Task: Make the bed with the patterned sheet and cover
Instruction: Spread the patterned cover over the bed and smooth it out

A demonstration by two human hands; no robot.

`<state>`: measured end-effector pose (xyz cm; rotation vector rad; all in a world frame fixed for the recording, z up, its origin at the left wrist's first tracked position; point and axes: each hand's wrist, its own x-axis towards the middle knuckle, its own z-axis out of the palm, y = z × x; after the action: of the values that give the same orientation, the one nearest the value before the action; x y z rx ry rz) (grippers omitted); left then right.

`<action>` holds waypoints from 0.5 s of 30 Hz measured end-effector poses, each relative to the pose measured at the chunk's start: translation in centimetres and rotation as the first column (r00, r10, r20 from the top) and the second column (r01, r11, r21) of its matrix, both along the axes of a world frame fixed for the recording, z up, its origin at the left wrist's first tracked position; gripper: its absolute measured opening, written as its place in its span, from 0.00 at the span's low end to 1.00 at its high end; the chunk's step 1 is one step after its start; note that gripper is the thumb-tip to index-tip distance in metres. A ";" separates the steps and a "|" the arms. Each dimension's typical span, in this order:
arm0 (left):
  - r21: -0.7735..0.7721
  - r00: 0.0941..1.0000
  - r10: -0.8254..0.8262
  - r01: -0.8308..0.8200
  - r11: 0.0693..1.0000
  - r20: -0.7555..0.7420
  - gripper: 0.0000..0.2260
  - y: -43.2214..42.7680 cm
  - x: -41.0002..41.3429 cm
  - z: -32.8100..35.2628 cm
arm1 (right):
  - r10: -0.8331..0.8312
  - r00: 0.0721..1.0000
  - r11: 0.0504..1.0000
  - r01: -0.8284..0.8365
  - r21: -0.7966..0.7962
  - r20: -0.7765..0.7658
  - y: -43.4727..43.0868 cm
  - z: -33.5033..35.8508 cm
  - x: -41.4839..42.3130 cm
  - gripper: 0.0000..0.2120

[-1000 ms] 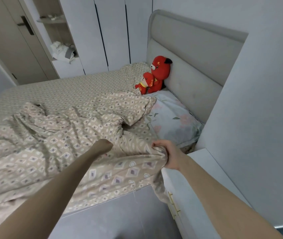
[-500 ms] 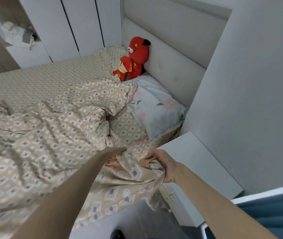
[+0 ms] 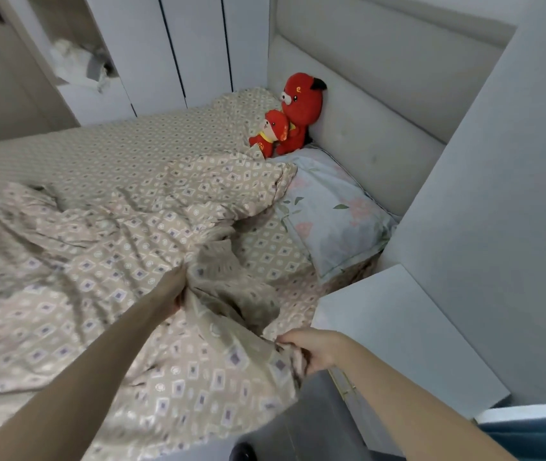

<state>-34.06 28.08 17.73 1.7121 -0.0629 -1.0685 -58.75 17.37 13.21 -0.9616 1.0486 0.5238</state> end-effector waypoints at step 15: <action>-0.015 0.971 -0.112 0.111 0.994 -0.210 0.18 10.6 7.7 3.7 | -0.146 0.989 0.989 0.144 -0.039 -0.038 8.1 -5.7 18.6 0.20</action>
<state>-26.37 38.69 21.40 1.5983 -0.0261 -1.3273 -40.15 25.51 7.53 -0.9017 1.1583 0.4065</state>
